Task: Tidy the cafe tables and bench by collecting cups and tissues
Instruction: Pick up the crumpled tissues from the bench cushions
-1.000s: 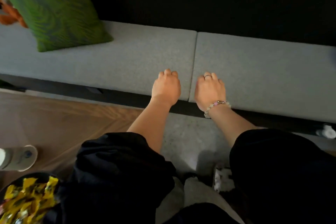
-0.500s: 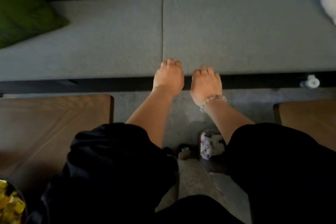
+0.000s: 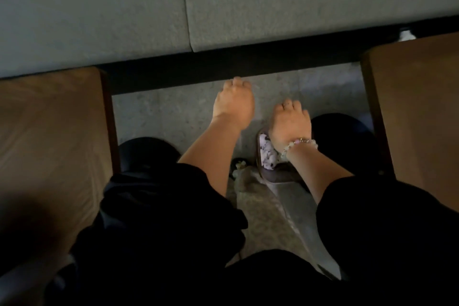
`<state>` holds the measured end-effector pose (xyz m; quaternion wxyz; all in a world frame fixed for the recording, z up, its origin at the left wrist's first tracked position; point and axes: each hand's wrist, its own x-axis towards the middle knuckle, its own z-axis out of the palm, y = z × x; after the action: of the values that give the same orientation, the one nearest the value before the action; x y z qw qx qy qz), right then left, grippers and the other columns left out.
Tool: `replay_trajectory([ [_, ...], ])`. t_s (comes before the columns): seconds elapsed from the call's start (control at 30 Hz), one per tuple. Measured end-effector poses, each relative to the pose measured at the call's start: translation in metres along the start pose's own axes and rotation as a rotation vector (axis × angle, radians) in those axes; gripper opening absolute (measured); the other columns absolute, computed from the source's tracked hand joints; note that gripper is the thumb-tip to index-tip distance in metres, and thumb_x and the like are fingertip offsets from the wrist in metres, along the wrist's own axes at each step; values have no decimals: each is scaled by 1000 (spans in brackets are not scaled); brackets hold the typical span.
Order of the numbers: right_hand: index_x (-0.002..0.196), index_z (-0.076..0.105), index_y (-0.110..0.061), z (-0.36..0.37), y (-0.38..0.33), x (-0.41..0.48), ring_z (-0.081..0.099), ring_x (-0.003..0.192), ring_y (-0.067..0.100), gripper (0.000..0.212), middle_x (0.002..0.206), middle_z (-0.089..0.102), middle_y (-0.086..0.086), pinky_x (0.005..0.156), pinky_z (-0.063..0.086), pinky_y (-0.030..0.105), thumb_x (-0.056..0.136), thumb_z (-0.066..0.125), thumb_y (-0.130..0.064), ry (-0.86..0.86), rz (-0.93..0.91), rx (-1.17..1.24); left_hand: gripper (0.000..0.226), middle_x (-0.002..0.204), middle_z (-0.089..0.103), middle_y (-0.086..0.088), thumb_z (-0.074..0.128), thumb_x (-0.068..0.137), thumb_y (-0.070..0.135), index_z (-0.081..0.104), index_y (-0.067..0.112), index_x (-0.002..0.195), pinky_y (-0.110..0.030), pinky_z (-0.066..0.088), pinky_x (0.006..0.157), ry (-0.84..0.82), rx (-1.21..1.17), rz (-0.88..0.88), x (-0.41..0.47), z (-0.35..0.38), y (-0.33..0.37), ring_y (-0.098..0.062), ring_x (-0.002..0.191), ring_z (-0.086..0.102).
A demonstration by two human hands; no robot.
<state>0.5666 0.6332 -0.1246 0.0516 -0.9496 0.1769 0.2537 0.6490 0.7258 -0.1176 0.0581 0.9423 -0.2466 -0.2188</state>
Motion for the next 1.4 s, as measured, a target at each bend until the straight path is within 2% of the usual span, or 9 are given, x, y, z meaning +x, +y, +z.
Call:
replay_trajectory([
  [0.3,130,43,-5,53,36,-17,34,126,30,40,136,40,13,98,32,37,93,35,-21,-81,81,41,34,129,46,-15,42,97,18,47,5,128,-35,42,96,-118,-76,37,-9,60,28,-27,119,45],
  [0.47,135,37,-11,124,60,-4,29,131,25,48,142,35,8,101,29,36,93,38,-35,-204,91,15,45,134,43,-15,40,95,29,43,4,133,-36,35,102,-275,-168,-14,-5,146,36,-29,125,39],
  [0.73,139,32,-15,241,86,26,33,131,23,44,144,34,8,103,32,32,96,41,-23,-247,222,34,48,142,35,-11,46,92,13,35,9,139,-32,33,105,-488,-256,7,5,279,49,-26,127,38],
  [0.8,134,40,-8,258,91,32,43,124,27,48,136,45,13,98,40,34,90,55,-19,-250,250,53,52,141,35,-11,49,90,9,33,9,140,-32,36,101,-516,-252,61,11,299,51,-26,125,41],
  [0.87,118,56,0,277,98,42,59,103,34,60,112,61,20,80,52,38,65,81,-12,-221,273,87,50,139,40,-11,50,89,6,35,8,137,-33,38,99,-515,-250,94,20,314,51,-27,124,43],
  [0.93,107,61,1,288,103,52,64,90,34,61,100,65,20,68,55,36,53,87,-8,-181,302,108,43,136,45,-12,47,91,8,40,8,134,-34,40,98,-477,-268,96,31,325,51,-28,122,46],
  [1.07,133,34,-11,300,115,63,37,126,26,49,135,37,12,98,39,30,89,54,-17,-226,332,180,35,127,55,-17,46,94,12,46,5,128,-38,45,91,-391,-272,117,46,343,55,-33,115,53],
  [1.23,139,28,-8,299,121,58,32,130,27,52,141,29,14,104,32,32,92,49,-17,-231,382,301,62,146,38,-13,51,93,23,24,10,147,-37,30,111,-466,-194,144,45,345,55,-29,135,33],
  [1.4,144,16,-15,298,111,47,28,134,23,58,147,20,10,106,30,27,96,46,-24,-181,434,294,68,151,30,-9,51,93,26,17,14,150,-36,26,113,-450,-155,169,42,336,48,-26,138,28],
])
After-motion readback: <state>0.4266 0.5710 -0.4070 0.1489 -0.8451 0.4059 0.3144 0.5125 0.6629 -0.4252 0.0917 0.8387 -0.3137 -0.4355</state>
